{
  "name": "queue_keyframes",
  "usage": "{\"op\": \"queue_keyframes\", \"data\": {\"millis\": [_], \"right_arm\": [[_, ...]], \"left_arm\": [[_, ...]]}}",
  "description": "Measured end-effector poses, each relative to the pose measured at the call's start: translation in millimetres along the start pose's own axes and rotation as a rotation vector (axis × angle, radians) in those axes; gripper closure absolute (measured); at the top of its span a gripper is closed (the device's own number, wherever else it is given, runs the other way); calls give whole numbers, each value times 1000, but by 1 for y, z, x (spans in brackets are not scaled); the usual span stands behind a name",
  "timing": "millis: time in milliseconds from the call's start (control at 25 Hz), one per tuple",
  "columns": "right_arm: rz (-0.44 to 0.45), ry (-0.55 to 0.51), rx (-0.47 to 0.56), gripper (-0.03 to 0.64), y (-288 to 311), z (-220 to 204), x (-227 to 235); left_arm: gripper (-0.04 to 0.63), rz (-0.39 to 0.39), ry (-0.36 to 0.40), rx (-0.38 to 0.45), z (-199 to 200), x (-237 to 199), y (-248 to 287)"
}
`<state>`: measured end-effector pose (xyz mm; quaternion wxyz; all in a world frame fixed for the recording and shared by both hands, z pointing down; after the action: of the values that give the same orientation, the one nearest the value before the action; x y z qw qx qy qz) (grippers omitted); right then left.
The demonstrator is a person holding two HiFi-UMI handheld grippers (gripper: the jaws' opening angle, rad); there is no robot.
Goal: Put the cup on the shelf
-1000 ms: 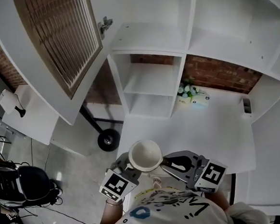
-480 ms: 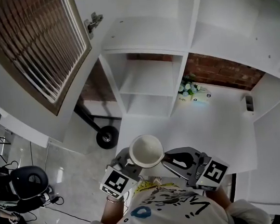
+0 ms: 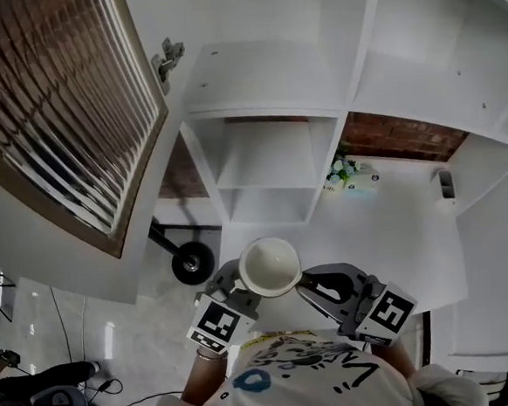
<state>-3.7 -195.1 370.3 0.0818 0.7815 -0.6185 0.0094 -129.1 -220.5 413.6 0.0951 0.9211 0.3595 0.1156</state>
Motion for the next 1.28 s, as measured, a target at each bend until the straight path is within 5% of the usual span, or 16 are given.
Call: {"op": "queue_keyframes", "data": {"millis": [520, 1280], "right_arm": [[-101, 31, 17, 556, 42, 9, 41], [-342, 23, 52, 556, 70, 19, 127]], "left_arm": [[581, -24, -87, 24, -5, -60, 24], [581, 32, -71, 72, 1, -99, 57]]}}
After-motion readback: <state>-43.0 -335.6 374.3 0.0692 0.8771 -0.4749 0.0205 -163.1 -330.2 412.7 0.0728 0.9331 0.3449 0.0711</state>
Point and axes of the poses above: the fingertips, and each gripper's own axes: y forward along the fingers, x to its right, z out of its top, the point moved 6 cm from there along -y, backward along the fingers, and after that the axes turned 6 degrees about z, right-handed, at the moved point
